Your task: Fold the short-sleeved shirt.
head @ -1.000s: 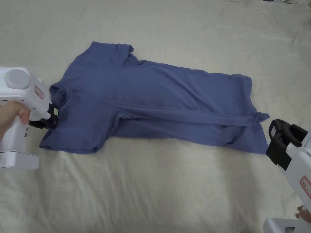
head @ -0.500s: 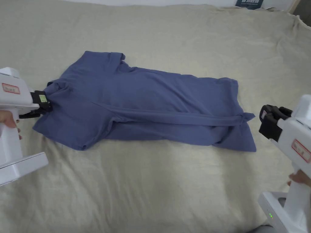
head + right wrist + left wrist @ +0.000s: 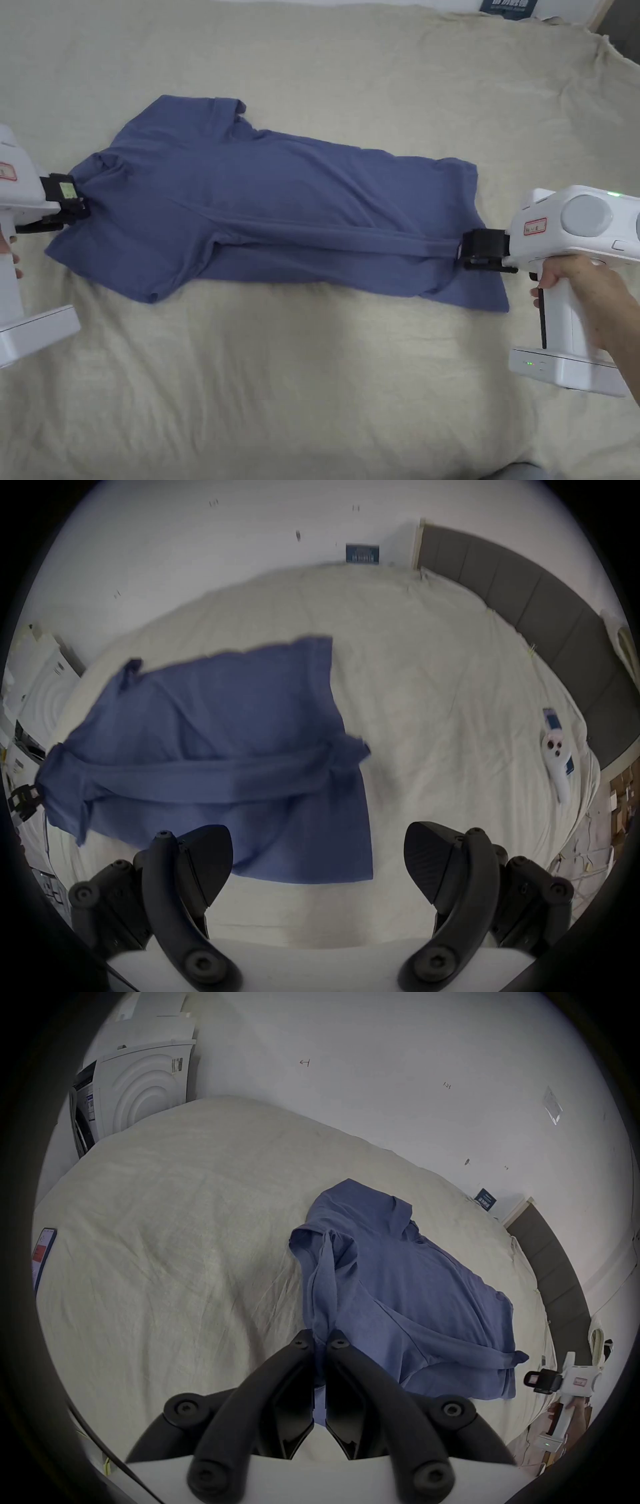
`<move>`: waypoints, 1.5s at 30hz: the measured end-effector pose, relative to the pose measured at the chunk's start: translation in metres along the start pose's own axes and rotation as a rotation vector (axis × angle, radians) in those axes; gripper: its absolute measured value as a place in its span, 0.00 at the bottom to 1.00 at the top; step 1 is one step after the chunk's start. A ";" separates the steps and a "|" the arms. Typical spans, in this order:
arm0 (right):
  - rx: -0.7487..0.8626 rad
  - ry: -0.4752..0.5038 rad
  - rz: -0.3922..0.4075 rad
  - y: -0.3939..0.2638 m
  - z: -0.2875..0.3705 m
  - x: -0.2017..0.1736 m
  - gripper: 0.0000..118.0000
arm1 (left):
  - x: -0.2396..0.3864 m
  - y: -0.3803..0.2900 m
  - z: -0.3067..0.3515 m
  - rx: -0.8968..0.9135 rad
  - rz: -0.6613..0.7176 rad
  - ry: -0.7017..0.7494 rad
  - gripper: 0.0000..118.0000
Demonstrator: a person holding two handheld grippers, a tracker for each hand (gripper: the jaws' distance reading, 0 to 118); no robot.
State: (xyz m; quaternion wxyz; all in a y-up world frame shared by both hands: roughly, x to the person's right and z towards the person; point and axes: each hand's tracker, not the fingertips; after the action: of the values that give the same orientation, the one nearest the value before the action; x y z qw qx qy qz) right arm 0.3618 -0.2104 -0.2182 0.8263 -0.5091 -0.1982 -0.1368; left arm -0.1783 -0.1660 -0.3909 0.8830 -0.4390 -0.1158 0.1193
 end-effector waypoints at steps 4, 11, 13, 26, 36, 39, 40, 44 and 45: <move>-0.094 -0.010 -0.045 -0.009 -0.028 0.007 0.87 | 0.001 -0.002 -0.003 -0.001 -0.012 0.011 0.00; -0.086 0.045 -0.078 -0.021 -0.030 0.006 0.35 | 0.000 -0.007 -0.010 0.005 -0.017 0.025 0.00; -0.064 0.031 -0.012 -0.022 -0.027 0.005 0.07 | -0.002 -0.009 -0.012 0.010 -0.011 0.030 0.00; 0.037 0.188 -0.022 -0.024 0.052 0.018 0.06 | -0.023 -0.028 0.026 0.103 0.145 -0.024 0.00; 0.088 0.212 -0.012 -0.062 0.107 0.040 0.06 | -0.048 -0.073 0.109 0.181 0.248 -0.061 0.00; 0.078 0.223 -0.017 -0.077 0.098 0.056 0.06 | -0.053 -0.100 0.124 0.177 0.248 -0.047 0.00; 0.075 0.228 -0.025 -0.083 0.097 0.058 0.06 | -0.055 -0.108 0.126 0.170 0.254 -0.044 0.00; 0.048 0.211 -0.069 -0.105 0.081 0.072 0.06 | -0.064 -0.145 0.129 0.133 0.288 -0.031 0.00; 0.040 0.198 -0.080 -0.111 0.075 0.074 0.06 | -0.065 -0.154 0.125 0.121 0.289 -0.018 0.00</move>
State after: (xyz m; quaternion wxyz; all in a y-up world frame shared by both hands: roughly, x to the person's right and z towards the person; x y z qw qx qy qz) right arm 0.3653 -0.1942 -0.0664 0.8457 -0.4683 -0.1384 -0.2155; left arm -0.2618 -0.1825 -0.2003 0.8803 -0.3960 -0.0521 0.2558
